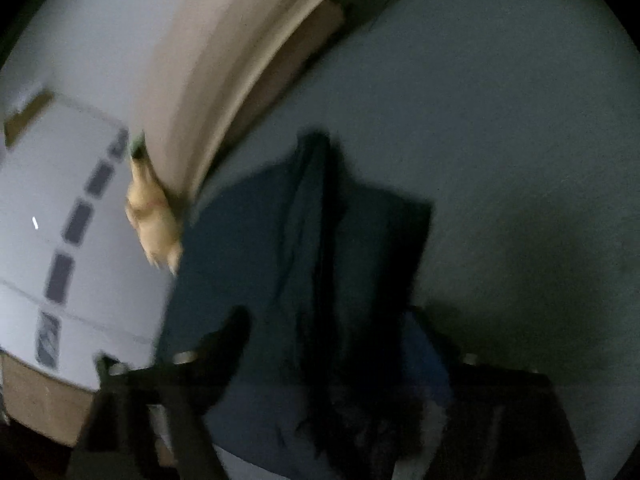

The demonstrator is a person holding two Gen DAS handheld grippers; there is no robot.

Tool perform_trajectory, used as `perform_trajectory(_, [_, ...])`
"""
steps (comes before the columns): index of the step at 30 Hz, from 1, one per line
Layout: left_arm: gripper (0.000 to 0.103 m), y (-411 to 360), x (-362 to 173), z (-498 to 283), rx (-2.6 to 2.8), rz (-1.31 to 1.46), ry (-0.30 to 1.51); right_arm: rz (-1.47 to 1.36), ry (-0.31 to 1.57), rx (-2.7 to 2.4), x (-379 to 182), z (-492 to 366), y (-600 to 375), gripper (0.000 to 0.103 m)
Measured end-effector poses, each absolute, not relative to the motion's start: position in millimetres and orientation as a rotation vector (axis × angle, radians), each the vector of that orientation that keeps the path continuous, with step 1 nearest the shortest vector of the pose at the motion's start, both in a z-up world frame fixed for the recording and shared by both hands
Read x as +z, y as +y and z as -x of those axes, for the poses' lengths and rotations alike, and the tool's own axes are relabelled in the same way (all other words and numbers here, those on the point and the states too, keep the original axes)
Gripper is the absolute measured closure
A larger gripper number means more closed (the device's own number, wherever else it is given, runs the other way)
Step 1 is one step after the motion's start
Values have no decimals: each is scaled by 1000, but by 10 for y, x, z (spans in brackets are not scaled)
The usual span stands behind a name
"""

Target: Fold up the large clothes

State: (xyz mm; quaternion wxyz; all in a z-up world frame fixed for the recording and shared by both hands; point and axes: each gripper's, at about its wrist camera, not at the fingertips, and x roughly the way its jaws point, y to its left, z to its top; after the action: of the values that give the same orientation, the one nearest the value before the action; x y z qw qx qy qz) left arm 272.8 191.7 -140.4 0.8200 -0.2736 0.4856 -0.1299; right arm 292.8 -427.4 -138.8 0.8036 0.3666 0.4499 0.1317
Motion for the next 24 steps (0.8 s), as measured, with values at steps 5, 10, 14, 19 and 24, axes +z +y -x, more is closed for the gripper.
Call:
perform_trajectory(5, [41, 2205, -1475, -2926, -243, 782, 960, -839, 955, 251, -1387, -3044, -4493, 19])
perform_trajectory(10, [40, 1995, -1732, -3267, -267, 755, 1078, -842, 1015, 282, -1542, -3333, -4327, 19])
perform_trajectory(14, [74, 1851, -1829, -3376, -265, 679, 1118, -716, 1071, 261, -1576, -3493, -4122, 76])
perform_trajectory(19, [76, 1805, -1864, -3283, -227, 621, 1131, -578, 1097, 201, -1477, -3589, -3977, 82])
perform_trajectory(24, [66, 1623, -1483, -3037, -107, 436, 1097, -467, 1036, 108, -1245, -3397, -3890, 62])
